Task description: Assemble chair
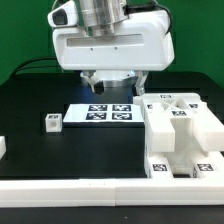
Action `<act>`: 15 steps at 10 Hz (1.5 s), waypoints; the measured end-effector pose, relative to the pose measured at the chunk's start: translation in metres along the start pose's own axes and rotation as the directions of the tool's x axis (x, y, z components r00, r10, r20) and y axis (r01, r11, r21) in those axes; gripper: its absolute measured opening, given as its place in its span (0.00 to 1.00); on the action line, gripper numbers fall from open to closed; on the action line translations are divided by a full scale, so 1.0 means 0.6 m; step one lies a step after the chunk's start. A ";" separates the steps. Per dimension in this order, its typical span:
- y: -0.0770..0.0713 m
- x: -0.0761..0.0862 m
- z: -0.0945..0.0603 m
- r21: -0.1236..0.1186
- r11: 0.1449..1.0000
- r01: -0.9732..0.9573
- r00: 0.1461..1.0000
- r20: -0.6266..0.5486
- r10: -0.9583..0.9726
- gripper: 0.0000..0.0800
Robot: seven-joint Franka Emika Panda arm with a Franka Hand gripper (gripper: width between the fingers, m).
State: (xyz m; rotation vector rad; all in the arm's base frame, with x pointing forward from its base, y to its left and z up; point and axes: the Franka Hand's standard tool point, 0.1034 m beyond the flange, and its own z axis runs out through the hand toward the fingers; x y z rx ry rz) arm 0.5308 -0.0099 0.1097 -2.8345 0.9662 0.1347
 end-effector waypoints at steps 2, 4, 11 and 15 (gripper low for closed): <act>0.032 0.017 0.019 0.077 0.961 -0.267 0.963 0.058 0.263 0.81; 0.055 0.024 0.038 0.123 0.889 -0.441 0.896 0.120 0.428 0.81; 0.096 -0.010 0.070 0.146 0.738 -0.659 0.725 0.388 0.569 0.81; 0.109 -0.064 0.108 0.073 0.689 -0.721 0.581 0.605 0.544 0.81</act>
Offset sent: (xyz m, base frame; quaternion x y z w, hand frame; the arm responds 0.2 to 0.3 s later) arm -0.0134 -0.0032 -0.0250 0.1101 -0.1150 0.2115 0.9643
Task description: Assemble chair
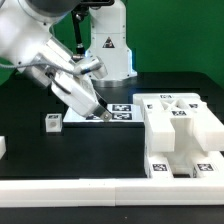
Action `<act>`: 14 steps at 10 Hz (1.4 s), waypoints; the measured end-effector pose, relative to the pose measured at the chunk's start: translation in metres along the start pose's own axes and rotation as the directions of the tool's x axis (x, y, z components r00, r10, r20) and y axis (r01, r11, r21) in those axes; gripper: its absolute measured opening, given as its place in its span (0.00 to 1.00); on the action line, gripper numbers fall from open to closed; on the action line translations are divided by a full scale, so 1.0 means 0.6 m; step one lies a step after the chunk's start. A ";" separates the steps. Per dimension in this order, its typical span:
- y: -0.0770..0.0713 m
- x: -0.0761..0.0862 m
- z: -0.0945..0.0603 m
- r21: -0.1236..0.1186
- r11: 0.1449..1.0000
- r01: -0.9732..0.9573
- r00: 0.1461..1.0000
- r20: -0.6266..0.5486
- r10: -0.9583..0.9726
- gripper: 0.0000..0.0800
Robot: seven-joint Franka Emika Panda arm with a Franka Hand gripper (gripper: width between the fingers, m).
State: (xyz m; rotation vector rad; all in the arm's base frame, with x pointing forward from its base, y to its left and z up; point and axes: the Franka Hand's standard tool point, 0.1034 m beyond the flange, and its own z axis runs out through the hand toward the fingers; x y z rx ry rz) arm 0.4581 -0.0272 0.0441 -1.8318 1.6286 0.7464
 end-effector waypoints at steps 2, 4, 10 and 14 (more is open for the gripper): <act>0.010 0.002 0.002 -0.028 1.000 -0.013 0.991 0.136 0.017 0.81; 0.015 0.013 0.002 -0.020 0.999 -0.042 0.986 0.159 0.044 0.81; 0.067 -0.005 0.107 -0.023 0.984 -0.175 0.977 0.118 0.176 0.81; 0.064 -0.001 0.104 -0.011 0.983 -0.185 0.977 0.108 0.185 0.81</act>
Offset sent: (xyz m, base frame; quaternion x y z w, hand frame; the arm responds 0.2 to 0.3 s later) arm 0.0000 0.0000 0.0000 0.0000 -0.0650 0.0000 0.9979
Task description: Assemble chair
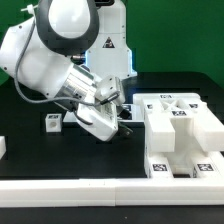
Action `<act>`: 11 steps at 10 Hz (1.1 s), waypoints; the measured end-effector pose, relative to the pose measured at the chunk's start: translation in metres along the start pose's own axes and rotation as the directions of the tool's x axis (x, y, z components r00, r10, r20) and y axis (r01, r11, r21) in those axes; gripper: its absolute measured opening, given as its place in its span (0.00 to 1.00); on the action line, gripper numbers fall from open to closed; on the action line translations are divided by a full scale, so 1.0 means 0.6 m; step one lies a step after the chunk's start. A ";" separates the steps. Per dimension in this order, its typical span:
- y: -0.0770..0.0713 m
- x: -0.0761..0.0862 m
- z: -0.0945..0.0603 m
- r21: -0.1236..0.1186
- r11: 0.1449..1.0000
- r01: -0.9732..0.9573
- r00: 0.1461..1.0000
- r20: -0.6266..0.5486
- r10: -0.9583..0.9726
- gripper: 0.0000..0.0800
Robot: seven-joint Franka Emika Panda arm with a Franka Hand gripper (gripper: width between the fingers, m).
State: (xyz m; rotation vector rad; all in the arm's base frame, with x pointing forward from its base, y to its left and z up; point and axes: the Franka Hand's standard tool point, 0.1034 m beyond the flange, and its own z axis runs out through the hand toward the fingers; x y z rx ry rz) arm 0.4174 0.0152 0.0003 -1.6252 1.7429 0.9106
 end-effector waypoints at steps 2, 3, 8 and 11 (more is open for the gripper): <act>0.007 -0.001 0.004 0.067 0.996 -0.057 0.998 0.024 0.055 0.81; 0.017 -0.006 0.010 0.096 0.991 -0.091 0.995 0.041 0.087 0.81; 0.031 -0.022 0.019 0.106 0.983 -0.152 0.988 -0.005 0.154 0.81; 0.030 -0.020 0.018 0.108 0.982 -0.153 0.988 -0.009 0.154 0.81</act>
Offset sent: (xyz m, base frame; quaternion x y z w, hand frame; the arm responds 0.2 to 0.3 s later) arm -0.0173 0.0286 0.0119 0.1081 -0.0477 0.0632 0.9910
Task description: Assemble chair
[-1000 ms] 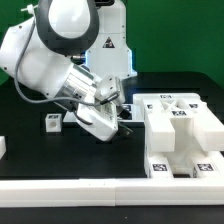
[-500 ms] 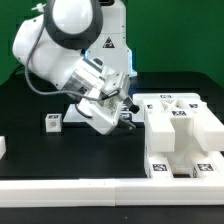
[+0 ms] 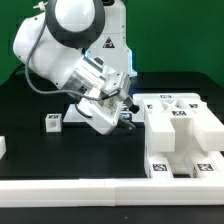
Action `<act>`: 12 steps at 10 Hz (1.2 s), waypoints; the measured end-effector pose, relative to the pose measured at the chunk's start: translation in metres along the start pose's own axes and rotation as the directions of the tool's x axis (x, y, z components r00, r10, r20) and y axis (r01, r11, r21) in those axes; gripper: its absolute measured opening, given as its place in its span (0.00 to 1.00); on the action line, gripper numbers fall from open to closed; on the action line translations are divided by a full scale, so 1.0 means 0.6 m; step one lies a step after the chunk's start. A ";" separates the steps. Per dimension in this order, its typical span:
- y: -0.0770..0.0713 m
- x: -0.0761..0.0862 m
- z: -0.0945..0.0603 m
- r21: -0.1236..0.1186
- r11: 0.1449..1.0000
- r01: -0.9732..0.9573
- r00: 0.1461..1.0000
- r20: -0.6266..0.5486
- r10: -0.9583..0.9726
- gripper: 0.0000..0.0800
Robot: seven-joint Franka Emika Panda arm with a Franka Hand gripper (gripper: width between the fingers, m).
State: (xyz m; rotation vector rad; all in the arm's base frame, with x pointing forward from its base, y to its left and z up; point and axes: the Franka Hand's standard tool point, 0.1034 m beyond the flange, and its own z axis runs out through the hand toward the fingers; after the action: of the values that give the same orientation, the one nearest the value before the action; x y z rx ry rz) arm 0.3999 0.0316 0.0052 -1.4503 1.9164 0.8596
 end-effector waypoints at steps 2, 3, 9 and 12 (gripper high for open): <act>-0.001 0.008 -0.002 0.024 1.000 0.002 1.000 -0.014 -0.002 0.81; -0.002 0.009 -0.002 0.034 0.999 0.007 1.000 -0.017 -0.006 0.81; -0.010 0.011 0.005 0.485 0.862 -0.150 0.985 0.003 0.170 0.81; 0.002 -0.037 0.059 0.628 0.748 -0.214 0.969 0.040 0.243 0.81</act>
Offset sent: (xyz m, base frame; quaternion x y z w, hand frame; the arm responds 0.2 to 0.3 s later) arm 0.0000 0.0000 0.0000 0.1296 0.0000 0.0000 0.9916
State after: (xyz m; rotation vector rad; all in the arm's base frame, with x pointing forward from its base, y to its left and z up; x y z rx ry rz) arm 0.4066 0.0722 0.0002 -0.8376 2.1570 0.2159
